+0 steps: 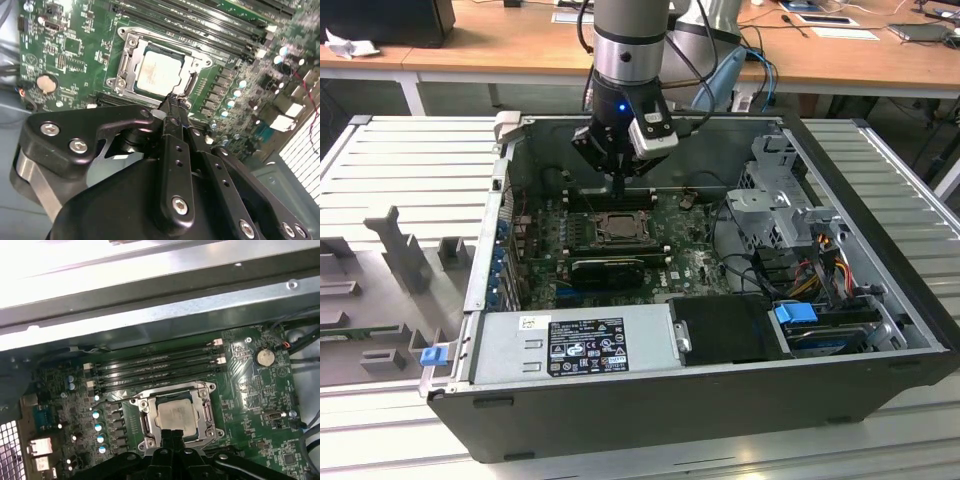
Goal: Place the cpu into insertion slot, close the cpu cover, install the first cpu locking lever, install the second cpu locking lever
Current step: 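Install the first cpu locking lever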
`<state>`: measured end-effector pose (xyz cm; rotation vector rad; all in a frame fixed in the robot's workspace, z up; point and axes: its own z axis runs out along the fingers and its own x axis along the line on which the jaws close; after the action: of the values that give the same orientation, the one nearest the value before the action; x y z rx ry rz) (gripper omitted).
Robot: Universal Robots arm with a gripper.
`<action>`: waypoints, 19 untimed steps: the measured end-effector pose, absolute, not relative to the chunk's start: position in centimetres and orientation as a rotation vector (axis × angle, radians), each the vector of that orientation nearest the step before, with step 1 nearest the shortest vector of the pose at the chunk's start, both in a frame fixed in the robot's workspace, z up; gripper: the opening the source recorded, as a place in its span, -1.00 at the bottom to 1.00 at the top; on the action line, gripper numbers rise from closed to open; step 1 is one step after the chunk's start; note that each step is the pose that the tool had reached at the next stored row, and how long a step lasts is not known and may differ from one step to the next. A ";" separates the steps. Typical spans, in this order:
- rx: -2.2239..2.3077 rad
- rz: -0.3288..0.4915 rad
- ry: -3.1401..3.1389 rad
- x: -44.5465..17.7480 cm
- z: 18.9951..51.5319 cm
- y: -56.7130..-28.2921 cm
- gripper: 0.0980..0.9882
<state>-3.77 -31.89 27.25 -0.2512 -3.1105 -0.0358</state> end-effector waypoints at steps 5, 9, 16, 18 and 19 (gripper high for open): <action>-0.130 -0.035 -3.117 -3.8 27.2 -31.9 -0.98; 0.010 -0.033 -3.120 -3.8 27.2 -31.9 -0.98; 0.120 -0.040 -3.138 -4.0 27.2 -31.9 -0.98; 0.121 -0.048 -3.138 -4.3 27.1 -31.9 -0.98; 0.121 -0.052 -3.138 -4.6 27.1 -31.9 -0.98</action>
<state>-4.62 -31.90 27.13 0.1206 -3.1380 -0.0520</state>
